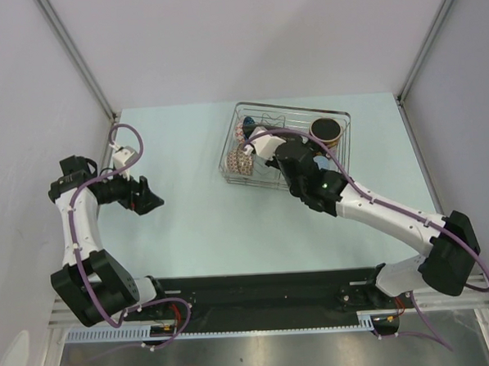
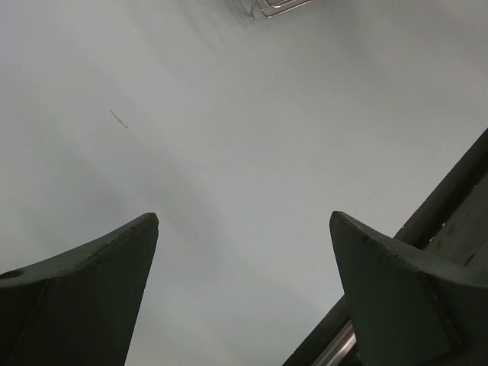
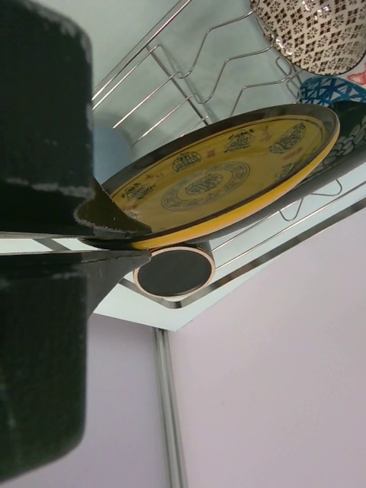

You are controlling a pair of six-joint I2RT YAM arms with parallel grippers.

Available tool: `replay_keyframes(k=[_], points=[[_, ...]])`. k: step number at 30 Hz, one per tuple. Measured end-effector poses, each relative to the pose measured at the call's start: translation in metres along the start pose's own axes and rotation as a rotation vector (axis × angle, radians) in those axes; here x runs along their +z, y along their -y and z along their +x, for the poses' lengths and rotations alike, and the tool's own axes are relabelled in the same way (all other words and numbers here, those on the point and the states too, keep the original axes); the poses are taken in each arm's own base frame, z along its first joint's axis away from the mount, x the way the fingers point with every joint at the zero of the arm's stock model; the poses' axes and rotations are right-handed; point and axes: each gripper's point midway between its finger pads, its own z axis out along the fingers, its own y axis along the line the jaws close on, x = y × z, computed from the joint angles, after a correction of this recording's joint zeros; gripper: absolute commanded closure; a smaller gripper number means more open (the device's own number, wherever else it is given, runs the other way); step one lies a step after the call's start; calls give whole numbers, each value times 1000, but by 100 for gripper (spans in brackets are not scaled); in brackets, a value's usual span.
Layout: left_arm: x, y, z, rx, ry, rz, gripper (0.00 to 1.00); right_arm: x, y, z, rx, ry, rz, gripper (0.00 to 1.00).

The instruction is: Load the mixed dishes into the dish rack

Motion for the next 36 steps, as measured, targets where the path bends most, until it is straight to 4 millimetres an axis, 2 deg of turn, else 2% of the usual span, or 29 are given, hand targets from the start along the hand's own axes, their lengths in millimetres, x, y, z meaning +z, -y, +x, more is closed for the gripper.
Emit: replay_keyframes(k=[13,26,36], points=[[2,-2,3,-3,2,-3,0,31,-45,19,-155,-41,-24,100],[6,-2,9,-10,-1,1,0,54,-65,17,-261,-25,-1,100],[6,-4,9,-5,1,-2,0,69,-93,23,-296,-25,-42,100]])
